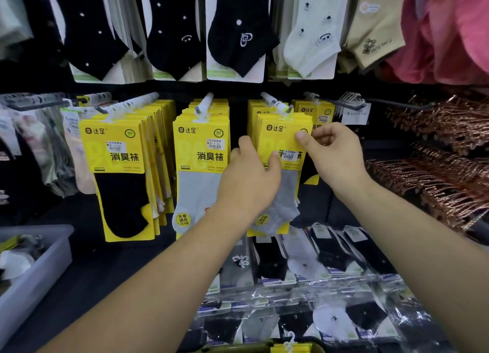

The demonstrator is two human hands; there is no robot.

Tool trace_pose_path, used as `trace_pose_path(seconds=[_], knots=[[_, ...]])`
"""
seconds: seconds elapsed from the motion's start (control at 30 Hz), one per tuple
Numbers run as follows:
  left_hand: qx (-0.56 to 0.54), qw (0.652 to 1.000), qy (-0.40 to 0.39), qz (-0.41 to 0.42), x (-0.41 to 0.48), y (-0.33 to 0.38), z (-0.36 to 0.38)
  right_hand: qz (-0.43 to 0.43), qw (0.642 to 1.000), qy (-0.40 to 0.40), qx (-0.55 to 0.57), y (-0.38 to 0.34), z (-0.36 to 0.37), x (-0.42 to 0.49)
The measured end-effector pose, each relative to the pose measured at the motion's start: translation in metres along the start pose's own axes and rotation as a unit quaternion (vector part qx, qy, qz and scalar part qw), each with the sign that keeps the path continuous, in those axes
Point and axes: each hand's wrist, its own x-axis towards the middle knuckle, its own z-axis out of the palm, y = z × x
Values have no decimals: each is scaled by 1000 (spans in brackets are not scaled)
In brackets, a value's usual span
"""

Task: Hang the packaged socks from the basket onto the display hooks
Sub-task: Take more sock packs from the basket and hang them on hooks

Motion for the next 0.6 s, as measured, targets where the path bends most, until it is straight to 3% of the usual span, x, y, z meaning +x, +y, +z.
trace_pose_path(seconds=[0.1,0.23,0.4,0.6], knots=[[-6,1000,-13,-18,7,-1,6,-6,1000,-16,-22,9,2,-5],[-177,982,-25,-66,23,-2,19,-27,994,-100,-45,22,12,-15],[-350,933,5,-76,39,-8,38,-45,985,-164,5,36,27,-20],[-369,926,17,-72,63,-12,49,-43,983,-175,38,49,45,8]])
